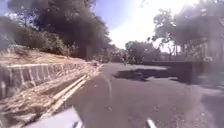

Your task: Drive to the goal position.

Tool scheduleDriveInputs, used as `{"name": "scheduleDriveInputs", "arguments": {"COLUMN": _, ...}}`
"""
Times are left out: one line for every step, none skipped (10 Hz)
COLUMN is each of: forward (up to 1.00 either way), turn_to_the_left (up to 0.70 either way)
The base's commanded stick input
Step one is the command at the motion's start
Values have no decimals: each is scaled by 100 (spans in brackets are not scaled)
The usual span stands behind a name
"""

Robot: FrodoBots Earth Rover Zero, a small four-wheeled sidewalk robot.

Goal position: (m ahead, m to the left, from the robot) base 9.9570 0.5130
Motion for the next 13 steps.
{"name": "scheduleDriveInputs", "arguments": {"forward": 70, "turn_to_the_left": 0}}
{"name": "scheduleDriveInputs", "arguments": {"forward": 70, "turn_to_the_left": 0}}
{"name": "scheduleDriveInputs", "arguments": {"forward": 70, "turn_to_the_left": 0}}
{"name": "scheduleDriveInputs", "arguments": {"forward": 70, "turn_to_the_left": 0}}
{"name": "scheduleDriveInputs", "arguments": {"forward": 70, "turn_to_the_left": 0}}
{"name": "scheduleDriveInputs", "arguments": {"forward": 70, "turn_to_the_left": 0}}
{"name": "scheduleDriveInputs", "arguments": {"forward": 70, "turn_to_the_left": 0}}
{"name": "scheduleDriveInputs", "arguments": {"forward": 70, "turn_to_the_left": 0}}
{"name": "scheduleDriveInputs", "arguments": {"forward": 70, "turn_to_the_left": 0}}
{"name": "scheduleDriveInputs", "arguments": {"forward": 70, "turn_to_the_left": 0}}
{"name": "scheduleDriveInputs", "arguments": {"forward": 70, "turn_to_the_left": 0}}
{"name": "scheduleDriveInputs", "arguments": {"forward": 70, "turn_to_the_left": 0}}
{"name": "scheduleDriveInputs", "arguments": {"forward": 70, "turn_to_the_left": 0}}
